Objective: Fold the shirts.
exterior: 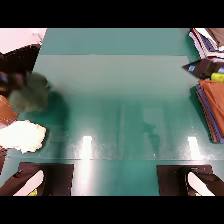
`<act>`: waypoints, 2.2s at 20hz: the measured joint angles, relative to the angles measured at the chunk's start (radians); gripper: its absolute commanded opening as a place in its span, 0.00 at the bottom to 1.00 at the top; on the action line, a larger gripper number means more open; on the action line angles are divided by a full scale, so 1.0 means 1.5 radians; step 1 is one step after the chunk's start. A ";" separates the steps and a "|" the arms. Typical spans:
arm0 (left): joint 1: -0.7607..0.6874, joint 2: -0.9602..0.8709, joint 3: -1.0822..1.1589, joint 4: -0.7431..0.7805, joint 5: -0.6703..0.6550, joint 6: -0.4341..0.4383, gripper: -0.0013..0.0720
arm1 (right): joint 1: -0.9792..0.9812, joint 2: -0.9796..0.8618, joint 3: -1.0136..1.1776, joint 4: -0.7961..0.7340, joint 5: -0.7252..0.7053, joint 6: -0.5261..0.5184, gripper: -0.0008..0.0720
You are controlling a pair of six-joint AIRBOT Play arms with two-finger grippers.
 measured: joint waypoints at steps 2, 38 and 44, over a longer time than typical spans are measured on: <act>-0.047 0.030 0.098 -0.019 -0.036 0.004 0.05 | 0.000 0.000 0.053 0.001 -0.004 0.000 0.03; -0.262 -0.522 0.152 -0.152 0.005 0.037 0.06 | 0.000 -0.079 0.230 -0.003 0.157 0.016 0.03; -0.259 -0.472 0.190 -0.078 -0.002 0.040 0.06 | 0.009 -0.098 0.088 -0.054 0.191 0.062 0.05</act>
